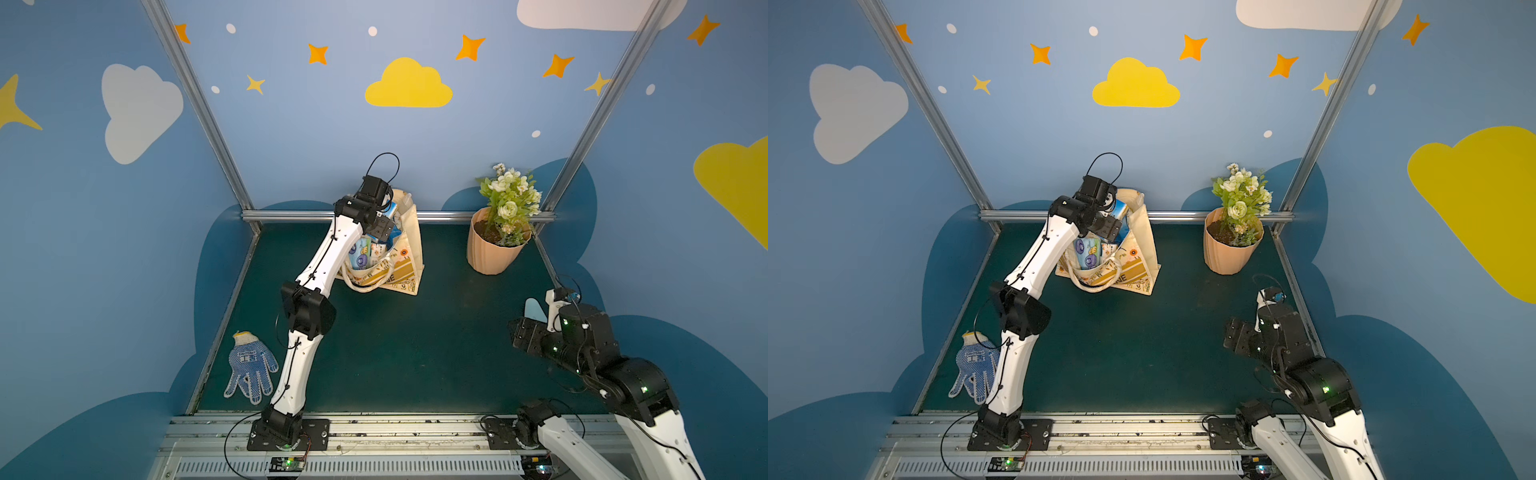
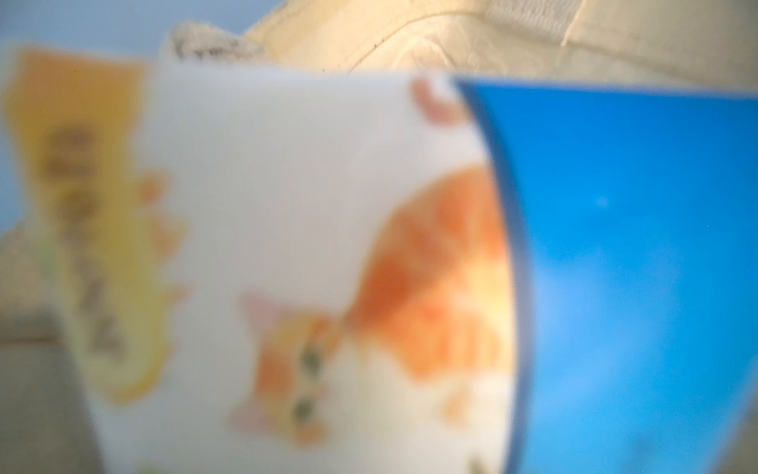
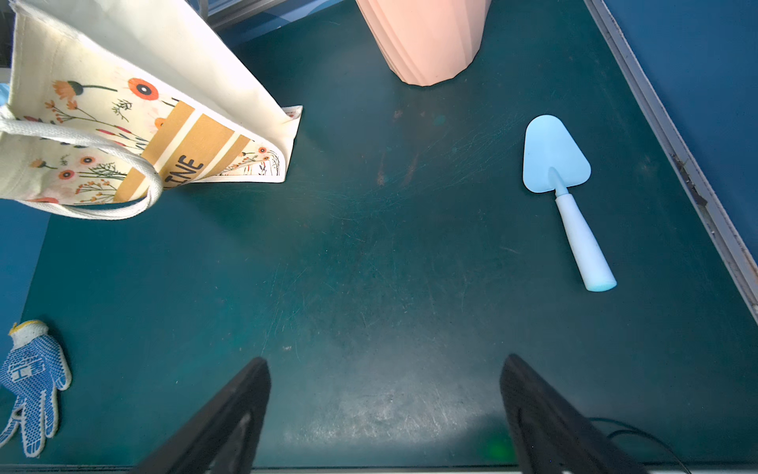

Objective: Put tissues into the canvas bag
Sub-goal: Place the pack of facial tissues in the canvas bag.

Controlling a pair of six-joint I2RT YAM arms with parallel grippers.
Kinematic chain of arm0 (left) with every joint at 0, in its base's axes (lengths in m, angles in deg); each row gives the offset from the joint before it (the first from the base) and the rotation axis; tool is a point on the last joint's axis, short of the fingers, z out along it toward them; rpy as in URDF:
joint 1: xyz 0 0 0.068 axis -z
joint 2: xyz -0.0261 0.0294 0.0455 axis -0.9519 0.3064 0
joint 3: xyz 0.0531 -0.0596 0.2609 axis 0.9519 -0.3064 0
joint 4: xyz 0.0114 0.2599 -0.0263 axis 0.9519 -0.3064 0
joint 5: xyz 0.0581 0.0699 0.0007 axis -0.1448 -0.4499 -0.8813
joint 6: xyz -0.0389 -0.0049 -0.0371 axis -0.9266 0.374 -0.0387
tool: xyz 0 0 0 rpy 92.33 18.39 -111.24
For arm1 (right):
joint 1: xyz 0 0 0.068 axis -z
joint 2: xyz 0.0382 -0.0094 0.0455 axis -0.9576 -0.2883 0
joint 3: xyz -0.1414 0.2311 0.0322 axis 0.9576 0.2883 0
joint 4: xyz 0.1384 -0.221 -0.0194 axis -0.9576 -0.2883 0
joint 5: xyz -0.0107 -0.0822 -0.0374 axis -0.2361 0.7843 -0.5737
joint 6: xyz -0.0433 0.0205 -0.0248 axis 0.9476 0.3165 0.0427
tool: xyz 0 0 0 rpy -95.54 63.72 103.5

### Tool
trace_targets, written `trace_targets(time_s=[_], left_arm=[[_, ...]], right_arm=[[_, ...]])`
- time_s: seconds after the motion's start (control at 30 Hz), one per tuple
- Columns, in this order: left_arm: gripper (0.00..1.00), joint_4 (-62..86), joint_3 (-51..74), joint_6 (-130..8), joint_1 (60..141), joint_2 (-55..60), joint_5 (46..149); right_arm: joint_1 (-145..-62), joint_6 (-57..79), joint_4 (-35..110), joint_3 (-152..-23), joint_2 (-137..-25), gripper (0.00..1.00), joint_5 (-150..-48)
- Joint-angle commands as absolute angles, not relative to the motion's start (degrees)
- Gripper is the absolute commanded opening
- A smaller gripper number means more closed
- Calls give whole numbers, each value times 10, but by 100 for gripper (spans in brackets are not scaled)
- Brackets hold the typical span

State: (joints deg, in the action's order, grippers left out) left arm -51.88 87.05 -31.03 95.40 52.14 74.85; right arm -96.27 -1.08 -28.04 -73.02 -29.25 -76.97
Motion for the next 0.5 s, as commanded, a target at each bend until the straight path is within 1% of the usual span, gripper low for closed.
trace_targets(time_s=[0.0,0.2,0.47], left_arm=[[100,-534,868,-325,951,497,763],[100,-533,866,-331,957,476,815],[100,-519,861,-341,967,459,801]], right_arm=[[-961,-21,-276,-719,-284,89,-771],[-961,-22,-275,-714,-279,89,-774],[-961,-21,-276,-710,-274,89,-773]])
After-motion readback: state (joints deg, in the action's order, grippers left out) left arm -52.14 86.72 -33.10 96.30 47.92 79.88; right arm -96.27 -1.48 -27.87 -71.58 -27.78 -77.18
